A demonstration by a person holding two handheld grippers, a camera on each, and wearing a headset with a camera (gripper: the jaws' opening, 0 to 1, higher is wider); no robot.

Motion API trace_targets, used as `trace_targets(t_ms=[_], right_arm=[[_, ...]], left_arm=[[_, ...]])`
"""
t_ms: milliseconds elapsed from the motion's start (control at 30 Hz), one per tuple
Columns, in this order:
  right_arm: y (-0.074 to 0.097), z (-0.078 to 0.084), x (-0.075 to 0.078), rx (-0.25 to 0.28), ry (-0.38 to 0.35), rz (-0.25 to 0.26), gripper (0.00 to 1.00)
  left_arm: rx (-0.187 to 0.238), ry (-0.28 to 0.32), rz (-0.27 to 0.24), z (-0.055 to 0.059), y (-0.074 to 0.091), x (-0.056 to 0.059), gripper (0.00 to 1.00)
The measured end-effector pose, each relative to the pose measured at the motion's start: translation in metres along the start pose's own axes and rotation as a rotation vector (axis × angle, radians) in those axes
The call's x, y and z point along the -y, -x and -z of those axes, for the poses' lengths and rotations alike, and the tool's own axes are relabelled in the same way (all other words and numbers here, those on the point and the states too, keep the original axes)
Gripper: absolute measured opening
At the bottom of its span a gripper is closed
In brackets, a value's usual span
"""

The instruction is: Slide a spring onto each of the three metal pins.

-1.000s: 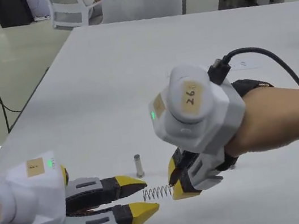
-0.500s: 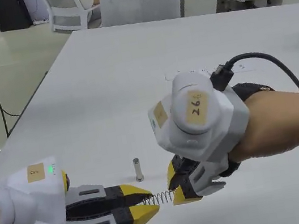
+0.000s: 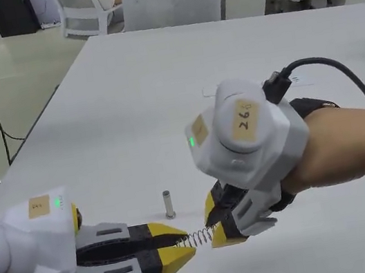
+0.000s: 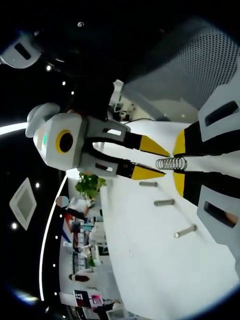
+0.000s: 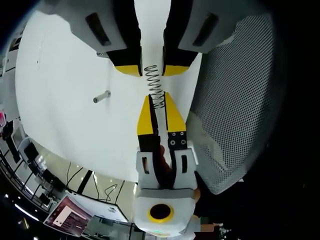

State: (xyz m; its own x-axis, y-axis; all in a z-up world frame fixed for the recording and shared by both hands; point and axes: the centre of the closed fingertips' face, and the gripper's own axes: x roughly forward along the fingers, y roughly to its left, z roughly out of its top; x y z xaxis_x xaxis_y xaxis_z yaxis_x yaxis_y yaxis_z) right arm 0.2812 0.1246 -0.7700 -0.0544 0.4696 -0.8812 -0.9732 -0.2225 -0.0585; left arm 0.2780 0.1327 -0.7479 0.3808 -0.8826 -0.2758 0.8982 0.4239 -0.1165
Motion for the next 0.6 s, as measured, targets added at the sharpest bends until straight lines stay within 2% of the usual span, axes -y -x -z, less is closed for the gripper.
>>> trace_targets(t_ms=[267, 367, 600], right_arm=[[-0.0081, 0.0049, -0.0028, 0.001, -0.008, -0.019, 0.12], [-0.0078, 0.0054, -0.0011, 0.002, 0.007, -0.010, 0.09], [0.0010, -0.0004, 0.0012, 0.021, 0.009, 0.004, 0.08]], left_arm=[[0.029, 0.006, 0.012, -0.0082, 0.0012, 0.0025, 0.02], [0.028, 0.007, 0.013, -0.0070, 0.0011, 0.0016, 0.02], [0.027, 0.011, 0.006, -0.0051, 0.0007, -0.0009, 0.03]])
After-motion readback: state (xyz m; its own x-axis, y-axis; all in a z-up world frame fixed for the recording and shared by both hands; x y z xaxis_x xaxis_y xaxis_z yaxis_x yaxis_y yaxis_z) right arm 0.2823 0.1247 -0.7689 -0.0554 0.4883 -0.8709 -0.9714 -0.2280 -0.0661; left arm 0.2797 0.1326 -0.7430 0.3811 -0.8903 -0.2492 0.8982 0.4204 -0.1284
